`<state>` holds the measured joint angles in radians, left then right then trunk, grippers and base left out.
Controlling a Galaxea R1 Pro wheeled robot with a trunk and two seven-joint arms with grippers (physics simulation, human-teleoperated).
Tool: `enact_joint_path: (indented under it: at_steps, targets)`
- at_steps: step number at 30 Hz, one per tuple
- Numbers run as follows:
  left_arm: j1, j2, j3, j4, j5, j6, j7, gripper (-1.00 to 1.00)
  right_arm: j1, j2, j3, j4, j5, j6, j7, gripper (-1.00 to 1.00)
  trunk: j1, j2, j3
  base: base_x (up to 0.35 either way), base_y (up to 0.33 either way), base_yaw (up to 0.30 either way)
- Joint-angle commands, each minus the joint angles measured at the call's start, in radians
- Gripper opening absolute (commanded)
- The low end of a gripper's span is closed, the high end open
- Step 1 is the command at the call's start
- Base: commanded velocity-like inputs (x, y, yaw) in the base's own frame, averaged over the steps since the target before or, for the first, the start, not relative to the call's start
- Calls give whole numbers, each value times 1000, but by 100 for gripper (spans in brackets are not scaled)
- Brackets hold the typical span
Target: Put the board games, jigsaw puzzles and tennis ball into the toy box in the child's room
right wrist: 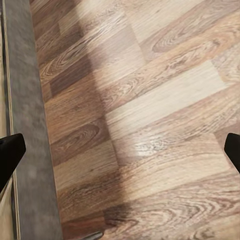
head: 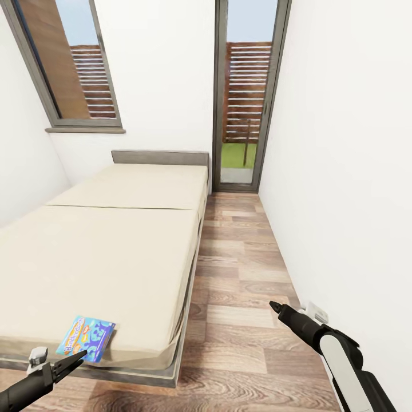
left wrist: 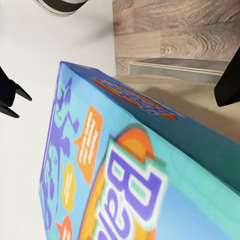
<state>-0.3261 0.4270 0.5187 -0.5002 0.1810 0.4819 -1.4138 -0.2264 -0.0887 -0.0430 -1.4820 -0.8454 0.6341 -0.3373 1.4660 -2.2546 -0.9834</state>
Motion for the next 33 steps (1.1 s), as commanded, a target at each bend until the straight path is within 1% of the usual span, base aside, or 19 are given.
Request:
enact_joint_path:
  at_steps: [1, 7, 18, 33]
  targets:
    - [0, 0, 1, 0, 0, 11, -4, 100, -1, 0, 0, -1, -11, 3, -9, 100, 0, 0, -1, 2, 2, 0]
    - [0, 0, 1, 0, 0, 10, -2, 100, -1, 0, 0, -1, -11, 3, -9, 100, 0, 0, -1, 3, 3, 0]
    - [0, -1, 2, 0, 0, 10, -2, 100, -1, 0, 0, -1, -11, 3, -8, 100, 0, 0, -1, 58, 71, 0]
    - [-1, -1, 1, 0, 0, 10, -3, 100, -1, 0, -1, -2, -11, 4, -8, 100, 0, 0, -1, 3, 4, 0]
